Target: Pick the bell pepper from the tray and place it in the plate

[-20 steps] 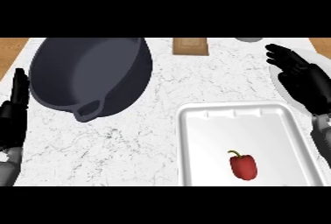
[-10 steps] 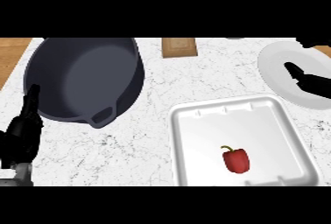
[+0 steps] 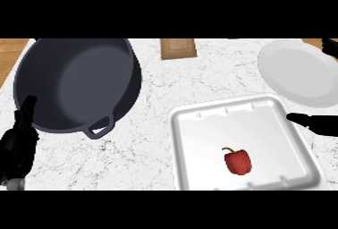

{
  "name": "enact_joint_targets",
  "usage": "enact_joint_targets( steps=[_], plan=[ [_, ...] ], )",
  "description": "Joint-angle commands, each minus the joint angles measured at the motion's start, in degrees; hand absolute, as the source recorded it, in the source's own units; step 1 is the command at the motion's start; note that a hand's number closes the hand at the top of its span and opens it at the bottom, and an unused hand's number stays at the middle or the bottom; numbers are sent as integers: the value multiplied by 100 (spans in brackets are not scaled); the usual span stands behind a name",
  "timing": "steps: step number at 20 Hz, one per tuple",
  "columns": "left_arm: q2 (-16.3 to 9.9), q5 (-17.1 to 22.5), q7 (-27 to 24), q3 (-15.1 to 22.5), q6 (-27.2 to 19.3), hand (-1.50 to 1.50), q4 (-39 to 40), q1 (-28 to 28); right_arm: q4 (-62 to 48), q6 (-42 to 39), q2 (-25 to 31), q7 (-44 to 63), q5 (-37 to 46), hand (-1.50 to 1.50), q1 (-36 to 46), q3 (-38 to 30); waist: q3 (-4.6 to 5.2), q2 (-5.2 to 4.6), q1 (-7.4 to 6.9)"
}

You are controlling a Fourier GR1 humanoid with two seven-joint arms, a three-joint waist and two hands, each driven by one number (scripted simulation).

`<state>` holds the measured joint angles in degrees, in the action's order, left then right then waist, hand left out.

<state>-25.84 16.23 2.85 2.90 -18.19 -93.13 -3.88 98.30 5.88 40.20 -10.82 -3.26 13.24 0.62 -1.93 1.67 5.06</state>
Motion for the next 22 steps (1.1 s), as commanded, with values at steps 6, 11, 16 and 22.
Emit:
enact_joint_targets(
  steps=[6, 11, 16, 22],
  plan=[
    [511, 335, 598, 710, 439, 0, 259, -426, 684, -960, 1374, 598, 997, -150, -773, 643, 243, -158, 93],
    [576, 298, 651, 855, 522, 0, 155, -482, 1244, -933, 1538, 1217, 1580, -150, -1095, 1016, 232, -163, 56],
    [572, 274, 857, 884, 497, 0, 5, -438, 1845, -862, 1438, 2109, 2017, -150, -1332, 1400, 218, -163, -50],
    [707, 189, 718, 981, 572, 0, 120, -384, 1970, -601, 1125, 2828, 2811, -150, -1485, 1857, 213, -210, -181]
  ],
)
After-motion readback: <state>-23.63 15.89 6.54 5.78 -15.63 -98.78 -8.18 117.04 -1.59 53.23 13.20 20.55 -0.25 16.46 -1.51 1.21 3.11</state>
